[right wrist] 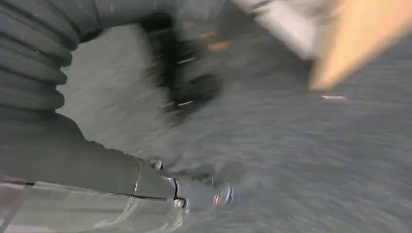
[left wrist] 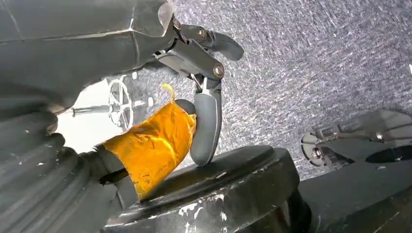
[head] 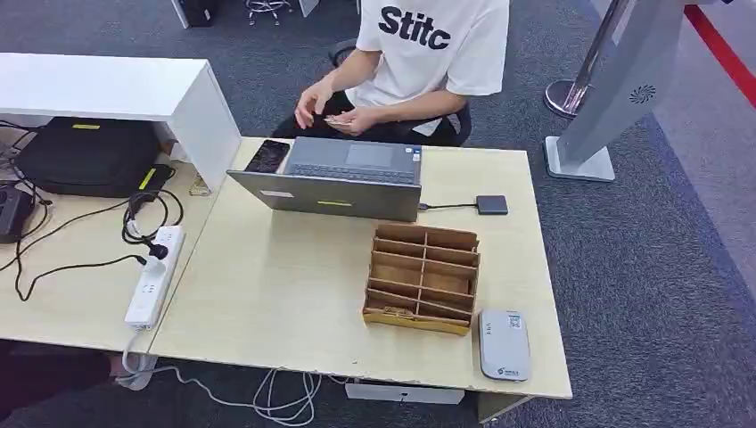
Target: Pass the card to the sensor for recognition and then transmit it.
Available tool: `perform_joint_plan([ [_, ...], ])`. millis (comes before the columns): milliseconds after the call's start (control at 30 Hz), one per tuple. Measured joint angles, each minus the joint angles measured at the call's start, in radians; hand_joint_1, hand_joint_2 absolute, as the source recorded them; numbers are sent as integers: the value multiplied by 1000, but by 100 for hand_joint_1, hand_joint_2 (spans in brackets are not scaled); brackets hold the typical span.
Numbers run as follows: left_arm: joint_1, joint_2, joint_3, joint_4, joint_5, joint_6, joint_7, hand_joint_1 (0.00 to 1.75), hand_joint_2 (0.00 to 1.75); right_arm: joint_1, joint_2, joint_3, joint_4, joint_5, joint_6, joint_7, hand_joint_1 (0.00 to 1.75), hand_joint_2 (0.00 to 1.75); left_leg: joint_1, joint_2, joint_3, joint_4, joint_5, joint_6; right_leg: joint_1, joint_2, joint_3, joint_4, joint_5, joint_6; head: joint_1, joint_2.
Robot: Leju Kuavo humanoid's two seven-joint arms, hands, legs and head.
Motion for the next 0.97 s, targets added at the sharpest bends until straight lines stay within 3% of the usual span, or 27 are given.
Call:
perform_joint_plan([
  [67, -2, 3, 0, 0, -17, -13, 0, 175, 175, -1, 16, 75, 11, 120, -45, 93, 175, 175, 0, 0, 0, 0, 0, 0, 0, 0, 0, 0, 0, 0, 0, 0],
  [133, -4, 5, 0, 0, -33, -22, 4, 175, 175, 0, 32, 174, 18, 249, -35, 135, 175, 175, 0, 0, 0, 0, 0, 0, 0, 0, 0, 0, 0, 0, 0, 0],
  [233, -8, 6, 0, 0, -48, -30, 10, 175, 175, -1, 50, 316, 21, 384, 32, 115, 175, 175, 0, 2, 0, 0, 0, 0, 0, 2, 0, 0, 0, 0, 0, 0],
  [400, -8, 9, 0, 0, -54, -37, 11, 175, 175, -4, 64, 431, 26, 389, 0, 93, 175, 175, 0, 2, 0, 0, 0, 0, -1, 1, 0, 0, 0, 0, 0, 0],
  [467, -9, 9, 0, 0, -53, -37, 12, 157, 175, -4, 64, 442, 28, 383, -30, 115, 93, 175, 0, 2, 0, 0, 0, 0, -1, 2, 0, 0, 0, 0, 0, 0],
  [500, -9, 9, 0, 0, -53, -38, 12, 152, 175, -4, 64, 449, 29, 383, -37, 129, 37, 175, 0, 2, 0, 0, 0, 0, -1, 1, 0, 0, 0, 0, 1, 0],
  [533, -9, 9, 0, 0, -53, -38, 12, 112, 175, -5, 64, 453, 30, 387, -40, 155, 0, 175, 0, 2, 0, 0, 0, 0, -1, 1, 0, 0, 0, 0, 0, 0],
  [567, -9, 9, 0, 0, -54, -40, 13, 0, 175, -5, 64, 457, 30, 392, -36, 182, 0, 175, 0, 2, 0, 0, 0, 0, -1, 1, 0, 0, 0, 0, 0, 0],
  [700, -9, 10, 0, 0, -63, -44, 26, 0, 175, -4, 64, 477, 34, 408, -30, 252, 0, 175, -1, 2, 0, 0, 0, 0, -1, 1, 0, 0, 0, 0, 0, 0],
  [967, -10, 10, 0, 0, -83, -44, 25, 0, 175, -5, 69, 478, 34, 393, -55, 210, 0, 175, 0, 2, 1, 0, 0, 0, -1, 1, 0, 0, 0, 0, 0, 0],
])
